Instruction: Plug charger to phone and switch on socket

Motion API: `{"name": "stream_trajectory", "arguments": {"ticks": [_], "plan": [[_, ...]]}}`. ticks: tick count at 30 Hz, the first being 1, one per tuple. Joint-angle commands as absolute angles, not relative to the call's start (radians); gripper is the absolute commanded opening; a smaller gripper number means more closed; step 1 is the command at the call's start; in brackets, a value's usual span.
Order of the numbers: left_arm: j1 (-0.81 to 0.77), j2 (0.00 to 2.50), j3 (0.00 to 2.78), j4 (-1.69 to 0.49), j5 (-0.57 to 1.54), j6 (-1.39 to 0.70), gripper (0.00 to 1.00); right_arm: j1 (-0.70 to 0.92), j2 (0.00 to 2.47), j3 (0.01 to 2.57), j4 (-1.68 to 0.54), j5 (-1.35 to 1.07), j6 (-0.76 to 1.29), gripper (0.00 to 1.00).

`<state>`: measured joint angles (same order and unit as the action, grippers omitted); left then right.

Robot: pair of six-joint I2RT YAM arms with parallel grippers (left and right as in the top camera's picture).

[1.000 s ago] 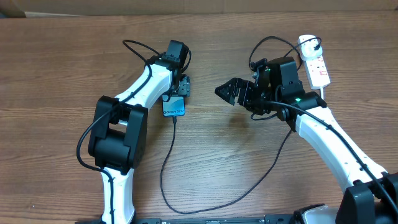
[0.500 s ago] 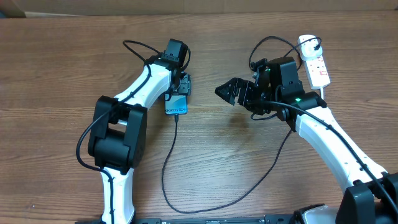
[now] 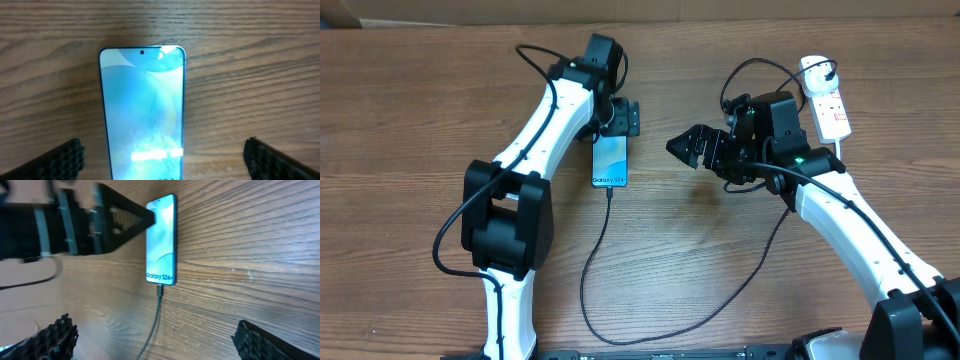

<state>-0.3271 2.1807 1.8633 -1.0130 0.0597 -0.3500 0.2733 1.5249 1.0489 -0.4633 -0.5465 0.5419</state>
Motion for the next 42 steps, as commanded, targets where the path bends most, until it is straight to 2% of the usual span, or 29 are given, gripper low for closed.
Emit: {"name": "stream_trajectory", "arguments": {"ticks": [1, 8, 13, 18, 25, 29, 34, 37, 42], "plan": [[-0.329, 2.113, 1.927, -1.064, 0.080, -0.367, 1.00, 0.268, 1.515, 1.055, -0.469, -0.501, 0.523, 1.00], [-0.385, 1.859, 1.929, -1.140, 0.078, -0.371, 0.99, 0.261, 1.512, 1.100, -0.567, -0.502, 0.526, 1.00], [-0.477, 1.685, 1.927, -1.232, -0.020, -0.374, 1.00, 0.233, 1.502, 1.223, -0.765, -0.500, 0.464, 1.00], [-0.539, 1.633, 1.926, -1.409, -0.037, -0.396, 1.00, 0.165, 1.492, 1.453, -1.013, -0.472, 0.393, 1.00], [-0.545, 1.590, 1.920, -1.520, -0.044, -0.443, 1.00, 0.039, 1.492, 1.750, -1.266, -0.093, 0.388, 1.00], [-0.566, 1.496, 1.912, -1.567, -0.093, -0.498, 0.99, -0.056, 1.493, 1.794, -1.307, 0.004, 0.388, 1.00], [-0.679, 1.275, 1.784, -1.565, -0.191, -0.576, 1.00, -0.194, 1.538, 1.794, -1.307, -0.043, 0.362, 1.00], [-0.732, 1.160, 1.653, -1.510, -0.191, -0.618, 1.00, -0.249, 1.601, 1.795, -1.308, -0.090, 0.276, 1.00], [-0.743, 1.115, 1.517, -1.428, -0.187, -0.618, 1.00, -0.307, 1.700, 1.842, -1.308, -0.096, 0.261, 1.00]]}}
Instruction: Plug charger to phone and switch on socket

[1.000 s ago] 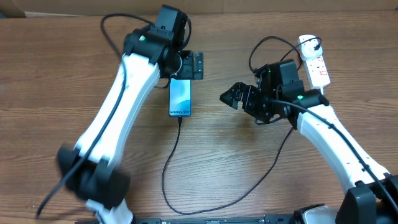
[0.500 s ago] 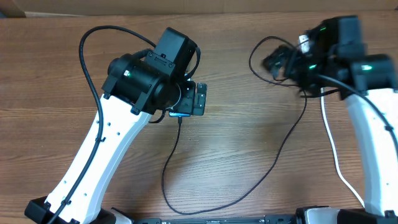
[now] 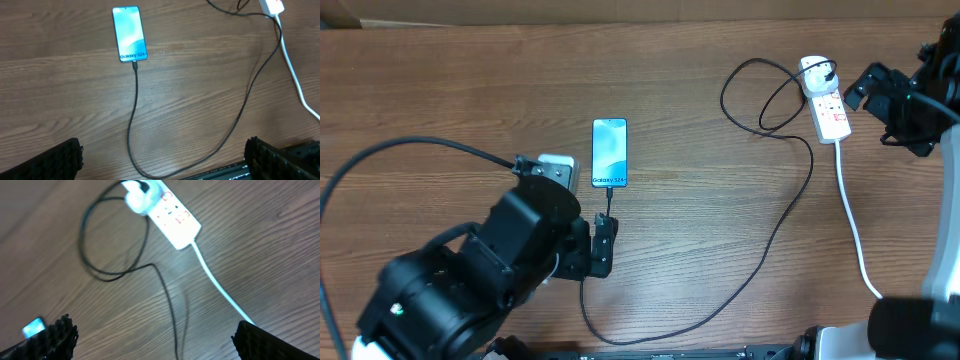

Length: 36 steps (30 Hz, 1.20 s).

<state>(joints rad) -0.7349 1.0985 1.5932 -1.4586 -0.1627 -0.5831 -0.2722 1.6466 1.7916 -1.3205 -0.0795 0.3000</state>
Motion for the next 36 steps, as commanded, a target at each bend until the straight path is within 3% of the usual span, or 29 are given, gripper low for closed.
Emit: {"name": "stream_trajectory", "arguments": {"ticks": [1, 6, 15, 22, 36], "plan": [[-0.743, 1.120, 1.497, -1.414, -0.186, -0.617, 1.00, -0.315, 1.710, 1.843, -1.288, -0.096, 0.261, 1.00], [-0.743, 1.191, 1.444, -1.390, -0.186, -0.617, 1.00, -0.339, 1.719, 1.832, -1.102, -0.070, 0.260, 1.00], [-0.742, 1.351, 1.441, -1.390, -0.186, -0.613, 1.00, -0.345, 1.831, 1.753, -0.834, 0.239, 0.243, 1.00], [-0.743, 1.362, 1.441, -1.354, -0.183, -0.585, 1.00, -0.344, 2.000, 1.753, -0.744, 0.156, 0.071, 1.00], [-0.753, 1.372, 1.441, -1.304, -0.198, -0.580, 0.99, -0.345, 2.182, 1.753, -0.710, 0.078, 0.069, 1.00]]}}
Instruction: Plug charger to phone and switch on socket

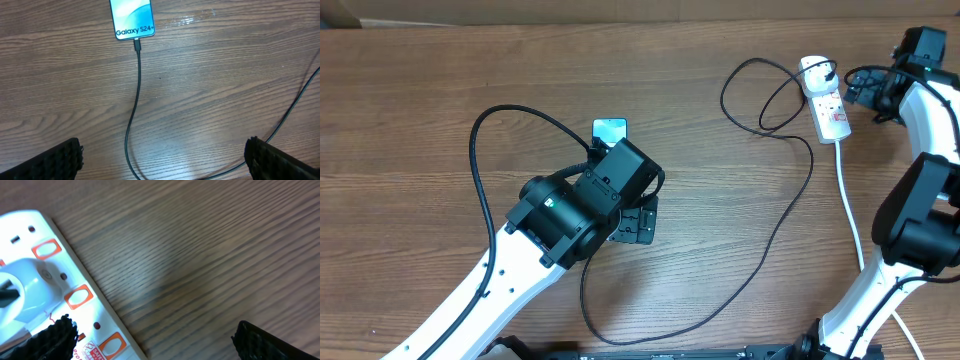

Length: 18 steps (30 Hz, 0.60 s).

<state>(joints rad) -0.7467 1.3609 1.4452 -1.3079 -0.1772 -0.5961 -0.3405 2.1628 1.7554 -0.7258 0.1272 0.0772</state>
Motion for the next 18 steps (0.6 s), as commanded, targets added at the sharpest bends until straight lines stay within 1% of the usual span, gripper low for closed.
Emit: {"name": "stream_trajectory", "arguments": {"ticks": [1, 8, 14, 18], "plan": [[-0.753, 1.372, 1.441, -1.304, -0.198, -0.580, 1.00, -0.345, 2.186, 1.753, -0.707, 0.076, 0.069, 1.00], [-0.753, 1.372, 1.441, -1.305, -0.198, -0.580, 1.00, -0.345, 2.236, 1.753, -0.684, 0.076, 0.071, 1.00], [-0.753, 1.372, 1.441, -1.304, -0.198, -0.580, 0.99, -0.345, 2.252, 1.753, -0.632, 0.064, 0.133, 1.00], [-0.753, 1.372, 1.441, -1.304, -0.198, -0.580, 0.99, -0.345, 2.252, 1.753, -0.615, 0.065, 0.134, 1.00]]}}
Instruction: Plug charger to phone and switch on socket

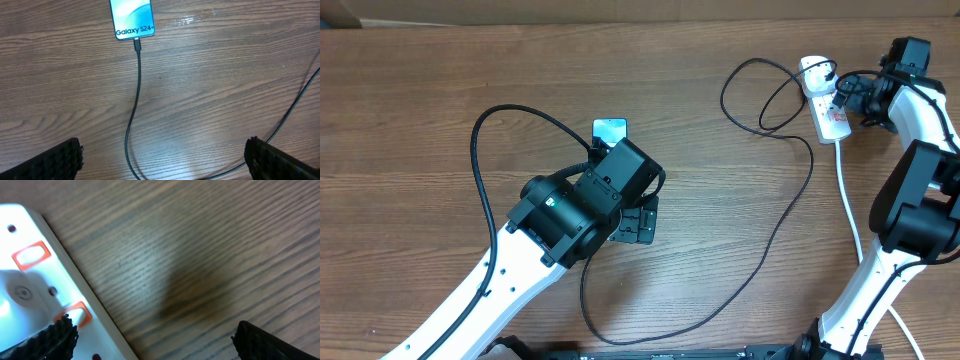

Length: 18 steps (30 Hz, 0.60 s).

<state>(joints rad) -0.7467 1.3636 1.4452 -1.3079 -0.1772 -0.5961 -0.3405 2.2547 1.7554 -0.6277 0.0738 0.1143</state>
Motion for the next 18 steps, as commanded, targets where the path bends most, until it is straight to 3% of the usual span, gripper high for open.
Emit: {"name": "stream_trajectory", "arguments": {"ticks": [1, 18], "plan": [[-0.753, 1.372, 1.441, -1.304, -0.198, -0.580, 1.00, -0.345, 2.252, 1.753, -0.613, 0.065, 0.133, 1.00], [-0.753, 1.372, 1.441, -1.304, -0.190, -0.580, 1.00, -0.345, 2.257, 1.753, -0.603, -0.002, 0.130, 1.00]]}}
